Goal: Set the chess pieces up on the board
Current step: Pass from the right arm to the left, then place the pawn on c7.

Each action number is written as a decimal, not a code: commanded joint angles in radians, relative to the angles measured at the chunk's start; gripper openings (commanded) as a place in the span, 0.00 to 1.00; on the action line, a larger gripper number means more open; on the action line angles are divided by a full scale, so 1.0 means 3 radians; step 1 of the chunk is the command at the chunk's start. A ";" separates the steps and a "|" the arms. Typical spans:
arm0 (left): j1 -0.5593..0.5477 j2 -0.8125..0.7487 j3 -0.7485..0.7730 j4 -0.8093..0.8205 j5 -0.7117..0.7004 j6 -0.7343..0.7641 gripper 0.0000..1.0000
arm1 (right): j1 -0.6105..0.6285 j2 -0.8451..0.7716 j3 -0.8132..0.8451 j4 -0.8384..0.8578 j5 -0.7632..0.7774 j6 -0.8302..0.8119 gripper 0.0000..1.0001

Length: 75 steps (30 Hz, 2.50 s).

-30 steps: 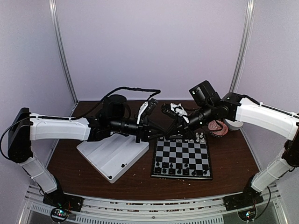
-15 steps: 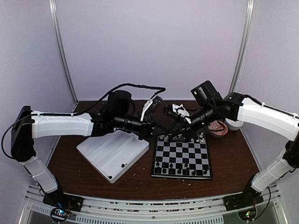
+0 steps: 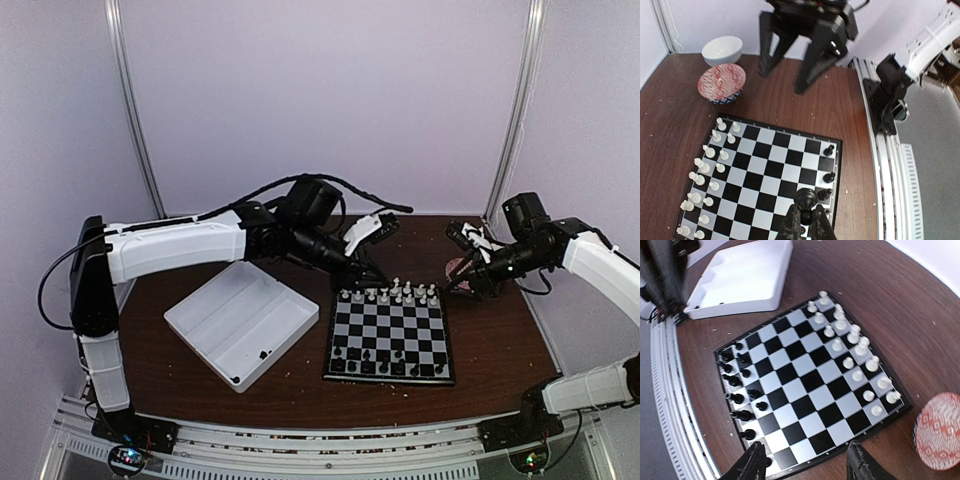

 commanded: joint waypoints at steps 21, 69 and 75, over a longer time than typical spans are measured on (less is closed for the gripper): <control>-0.0743 0.1785 0.2235 -0.1799 -0.1527 0.1120 0.03 | -0.0508 0.0177 -0.0115 0.0229 0.0335 0.0437 0.55; -0.0777 0.2177 0.2340 -0.1445 -0.1111 0.1516 0.06 | -0.0511 0.0296 -0.0053 0.0110 0.0252 0.0337 0.53; -0.0768 0.2197 0.2356 -0.1439 -0.1148 0.1459 0.06 | -0.0508 0.0315 -0.0040 0.0096 0.0247 0.0318 0.52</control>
